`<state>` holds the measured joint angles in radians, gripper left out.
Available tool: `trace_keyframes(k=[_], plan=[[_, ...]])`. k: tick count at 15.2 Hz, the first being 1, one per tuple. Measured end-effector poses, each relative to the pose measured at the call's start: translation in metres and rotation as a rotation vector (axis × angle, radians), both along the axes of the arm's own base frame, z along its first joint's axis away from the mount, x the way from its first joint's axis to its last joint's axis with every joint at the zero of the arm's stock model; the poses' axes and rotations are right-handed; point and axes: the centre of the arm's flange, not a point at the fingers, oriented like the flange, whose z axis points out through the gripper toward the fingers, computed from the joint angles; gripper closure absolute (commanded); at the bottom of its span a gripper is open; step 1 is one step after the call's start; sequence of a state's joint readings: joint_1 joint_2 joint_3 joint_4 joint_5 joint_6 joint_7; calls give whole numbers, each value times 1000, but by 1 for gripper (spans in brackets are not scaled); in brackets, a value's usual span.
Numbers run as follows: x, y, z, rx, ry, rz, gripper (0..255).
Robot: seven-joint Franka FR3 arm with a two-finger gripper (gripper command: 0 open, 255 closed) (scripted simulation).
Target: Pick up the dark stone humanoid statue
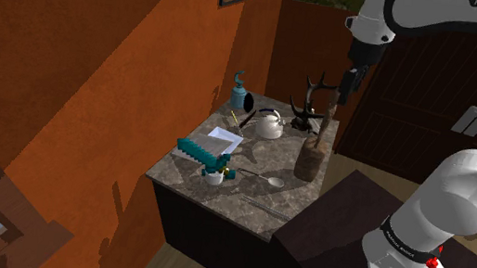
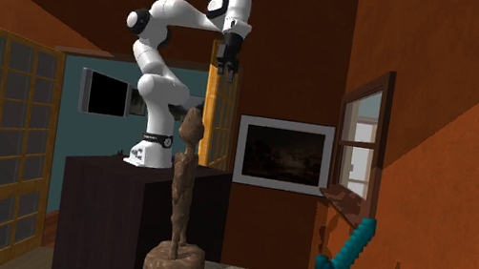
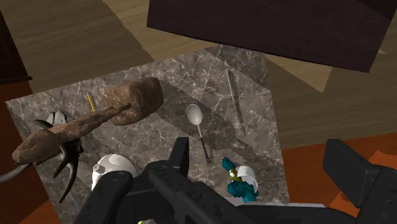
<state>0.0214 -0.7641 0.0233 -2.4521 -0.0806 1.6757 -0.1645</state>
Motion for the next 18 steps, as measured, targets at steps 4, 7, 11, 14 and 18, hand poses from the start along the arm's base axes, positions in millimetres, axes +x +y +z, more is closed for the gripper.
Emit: trace_keyframes(k=[4, 7, 11, 14, 18], plan=[[19, -11, -16, -1, -15, -75, 0], [37, -33, -37, -2, -38, -179, 0], [67, -62, -66, -3, -72, -323, 0], [88, -86, -91, -4, -95, -432, 0], [105, -122, -120, -5, -129, -576, 0]])
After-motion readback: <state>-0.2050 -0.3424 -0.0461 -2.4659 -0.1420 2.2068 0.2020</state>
